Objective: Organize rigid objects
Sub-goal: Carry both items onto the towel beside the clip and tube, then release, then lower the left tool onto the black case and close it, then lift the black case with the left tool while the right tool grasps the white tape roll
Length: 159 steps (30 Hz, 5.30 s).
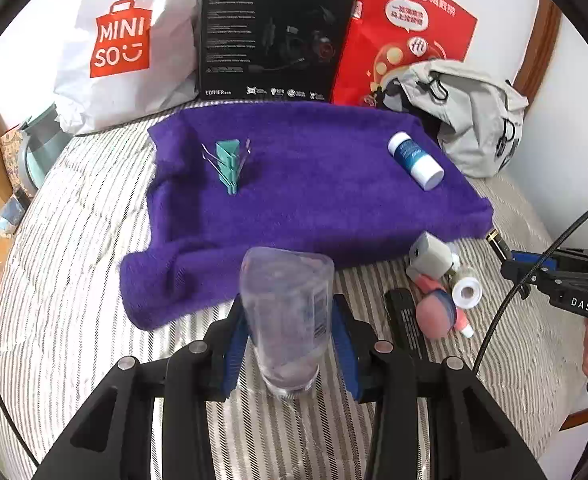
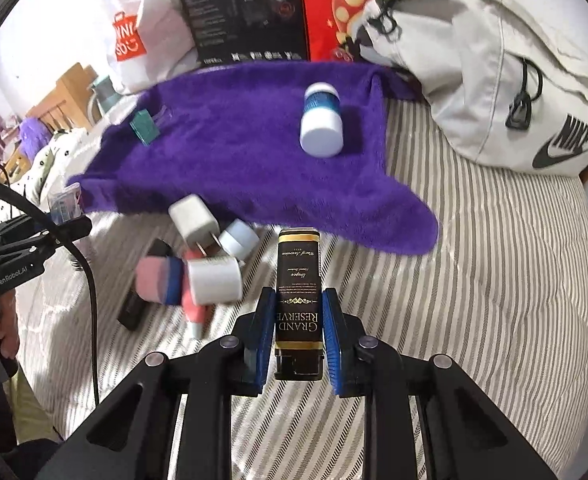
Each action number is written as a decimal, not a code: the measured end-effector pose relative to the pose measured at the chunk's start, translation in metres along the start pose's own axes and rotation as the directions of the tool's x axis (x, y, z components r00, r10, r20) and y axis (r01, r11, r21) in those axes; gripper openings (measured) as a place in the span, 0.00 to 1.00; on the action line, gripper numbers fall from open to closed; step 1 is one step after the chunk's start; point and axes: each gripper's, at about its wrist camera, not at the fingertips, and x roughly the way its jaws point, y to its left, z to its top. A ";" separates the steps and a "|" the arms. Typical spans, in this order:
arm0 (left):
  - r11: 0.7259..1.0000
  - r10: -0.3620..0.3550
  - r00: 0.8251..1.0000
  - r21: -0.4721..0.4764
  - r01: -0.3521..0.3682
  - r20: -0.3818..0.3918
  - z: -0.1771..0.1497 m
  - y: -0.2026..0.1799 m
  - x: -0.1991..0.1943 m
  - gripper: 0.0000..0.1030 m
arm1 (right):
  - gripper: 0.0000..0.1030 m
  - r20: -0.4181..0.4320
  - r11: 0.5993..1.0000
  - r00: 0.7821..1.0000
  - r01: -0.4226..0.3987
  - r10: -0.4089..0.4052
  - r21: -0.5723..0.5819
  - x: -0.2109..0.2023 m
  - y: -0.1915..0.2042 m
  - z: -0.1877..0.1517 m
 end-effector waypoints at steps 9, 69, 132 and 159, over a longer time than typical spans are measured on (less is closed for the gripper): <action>1.000 -0.007 1.000 0.004 0.007 0.012 0.010 0.002 -0.004 0.37 | 0.23 0.019 0.999 0.999 -0.037 0.038 -0.010 -0.002 0.007 0.017; 0.982 0.181 0.974 -0.026 -0.186 -0.138 0.085 0.038 0.093 0.38 | 0.27 -0.083 0.987 0.995 0.039 -0.053 -0.155 0.086 0.009 0.092; 0.969 0.005 0.998 0.247 0.012 -0.069 -0.024 -0.090 0.042 0.22 | 0.57 0.019 0.987 0.995 -0.102 0.100 0.125 -0.017 -0.007 -0.031; 0.983 -0.033 0.996 0.177 0.047 -0.080 -0.029 -0.070 0.034 0.21 | 0.29 0.038 0.999 0.999 0.034 -0.033 -0.027 0.044 0.017 0.002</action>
